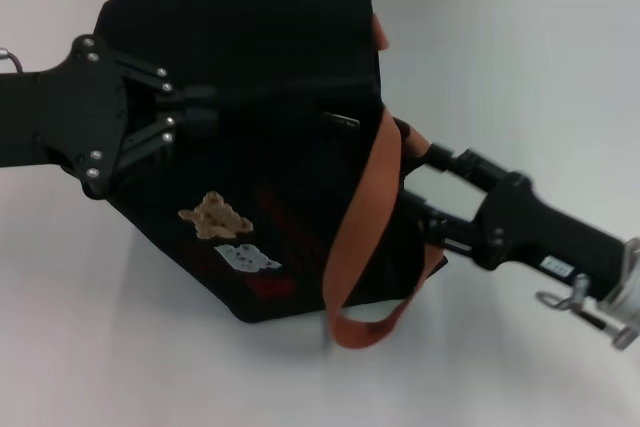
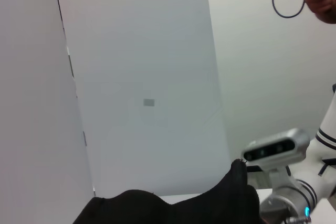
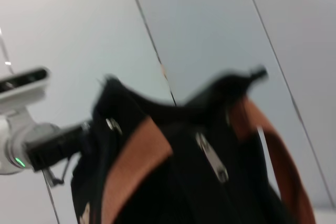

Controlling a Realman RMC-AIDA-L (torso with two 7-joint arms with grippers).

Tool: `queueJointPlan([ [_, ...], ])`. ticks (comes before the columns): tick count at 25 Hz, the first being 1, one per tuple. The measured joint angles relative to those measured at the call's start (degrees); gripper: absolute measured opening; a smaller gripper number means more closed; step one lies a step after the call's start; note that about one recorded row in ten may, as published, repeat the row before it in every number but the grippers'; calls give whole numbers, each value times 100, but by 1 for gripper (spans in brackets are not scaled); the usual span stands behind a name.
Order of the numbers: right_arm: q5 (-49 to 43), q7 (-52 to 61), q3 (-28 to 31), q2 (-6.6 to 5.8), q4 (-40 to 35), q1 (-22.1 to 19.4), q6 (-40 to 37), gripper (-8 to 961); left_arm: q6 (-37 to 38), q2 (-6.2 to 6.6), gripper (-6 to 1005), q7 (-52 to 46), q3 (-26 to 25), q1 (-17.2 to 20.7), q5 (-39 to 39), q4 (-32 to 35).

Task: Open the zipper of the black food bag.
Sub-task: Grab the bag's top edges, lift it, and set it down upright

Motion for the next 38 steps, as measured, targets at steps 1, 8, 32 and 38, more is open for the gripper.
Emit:
queueJointPlan([
  [1,8,-95,24,-3,-108,-27,-147,833,-1,-8,82,2,26,0,5,-2],
  [8,23,-1649,511,-18,-460,-110,-645,831,-22,-61,82,5,269,-3,25,-41],
  [32,25,-5448,1238,5,497,-38,-59,830,-340,-90,81,136,150,-79,-84,-651],
  [38,-13,-5465,1194,5,551,0,-74,830,-366,-94,81,206,171,-83,-75,-654],
])
